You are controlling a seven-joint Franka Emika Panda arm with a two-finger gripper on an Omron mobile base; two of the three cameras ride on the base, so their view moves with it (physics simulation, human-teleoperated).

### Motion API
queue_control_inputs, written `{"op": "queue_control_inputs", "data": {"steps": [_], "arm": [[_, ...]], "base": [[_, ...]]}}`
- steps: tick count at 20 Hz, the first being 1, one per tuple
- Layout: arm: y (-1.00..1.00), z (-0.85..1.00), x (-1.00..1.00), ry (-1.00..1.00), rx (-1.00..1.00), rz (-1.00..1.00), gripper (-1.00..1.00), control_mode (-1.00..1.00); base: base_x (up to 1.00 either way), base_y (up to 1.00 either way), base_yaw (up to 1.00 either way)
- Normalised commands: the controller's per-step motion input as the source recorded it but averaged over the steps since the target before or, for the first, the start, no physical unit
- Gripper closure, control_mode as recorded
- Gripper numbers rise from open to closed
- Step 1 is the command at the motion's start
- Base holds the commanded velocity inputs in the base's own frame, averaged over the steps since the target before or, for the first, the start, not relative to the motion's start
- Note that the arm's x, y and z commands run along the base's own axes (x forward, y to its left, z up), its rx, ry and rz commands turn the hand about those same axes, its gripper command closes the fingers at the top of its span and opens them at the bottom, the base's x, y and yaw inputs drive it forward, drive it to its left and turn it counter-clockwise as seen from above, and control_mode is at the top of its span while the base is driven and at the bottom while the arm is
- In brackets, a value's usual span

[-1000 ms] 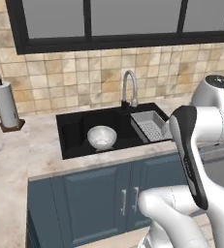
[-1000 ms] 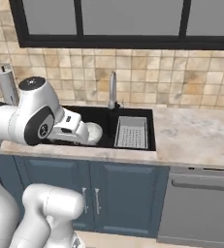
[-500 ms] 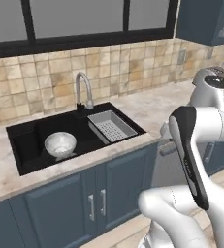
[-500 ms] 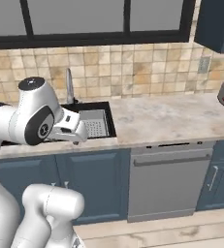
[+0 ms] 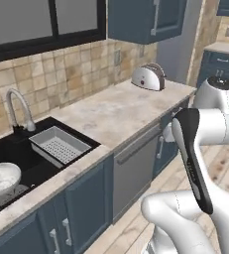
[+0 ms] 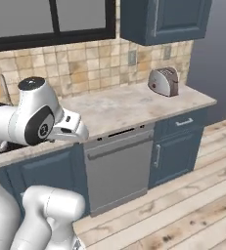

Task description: Pick the kettle and bowl and place them in the sink. Then turn on the water.

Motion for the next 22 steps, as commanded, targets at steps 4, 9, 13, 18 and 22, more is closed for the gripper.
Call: {"op": "queue_control_inputs", "data": {"steps": [4, 9, 13, 18, 22], "arm": [[0.00, 0.00, 0.00, 0.00, 0.00, 0.00, -1.00, 1.00], [0.00, 0.00, 0.00, 0.00, 0.00, 0.00, -1.00, 1.00], [0.00, 0.00, 0.00, 0.00, 0.00, 0.00, -1.00, 1.00], [0.00, 0.00, 0.00, 0.00, 0.00, 0.00, -1.00, 1.00], [0.00, 0.00, 0.00, 0.00, 0.00, 0.00, -1.00, 1.00]], "base": [[0.00, -0.44, -0.57], [0.00, -0.43, -0.56], [0.00, -0.42, -0.54], [0.00, -0.33, -0.50], [0.02, -0.26, -0.47]]}}
